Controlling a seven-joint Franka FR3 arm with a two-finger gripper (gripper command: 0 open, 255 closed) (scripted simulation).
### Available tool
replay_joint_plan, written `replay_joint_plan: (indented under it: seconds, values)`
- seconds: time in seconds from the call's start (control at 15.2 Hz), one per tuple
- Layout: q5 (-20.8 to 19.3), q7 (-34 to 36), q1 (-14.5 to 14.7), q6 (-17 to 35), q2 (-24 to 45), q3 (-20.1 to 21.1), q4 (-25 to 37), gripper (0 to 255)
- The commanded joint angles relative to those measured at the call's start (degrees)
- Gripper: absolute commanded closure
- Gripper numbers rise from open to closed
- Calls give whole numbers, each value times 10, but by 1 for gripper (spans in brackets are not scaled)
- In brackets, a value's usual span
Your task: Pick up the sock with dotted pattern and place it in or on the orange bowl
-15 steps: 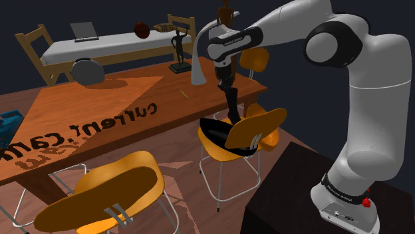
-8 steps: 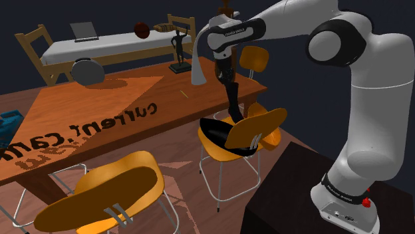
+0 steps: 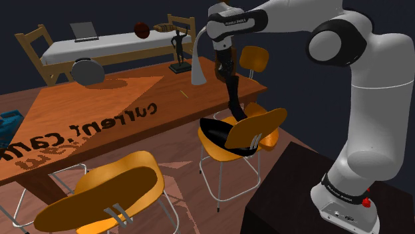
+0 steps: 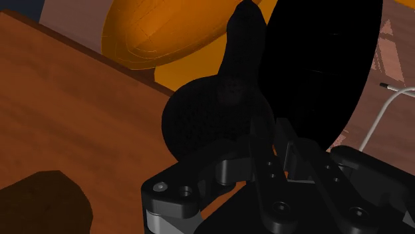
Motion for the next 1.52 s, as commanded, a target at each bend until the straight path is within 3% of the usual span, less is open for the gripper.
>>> replay_joint_plan:
  seconds: [0.0, 0.53, 0.99, 1.45]
  values:
    - [0, -2, -1, -16, 0, 0, 16, 255]
    - [1, -8, -2, -78, 11, -1, 90, 255]
    - [-16, -51, -22, -105, -97, -18, 14, 255]
    - [-36, -103, -45, -153, -178, -38, -12, 255]
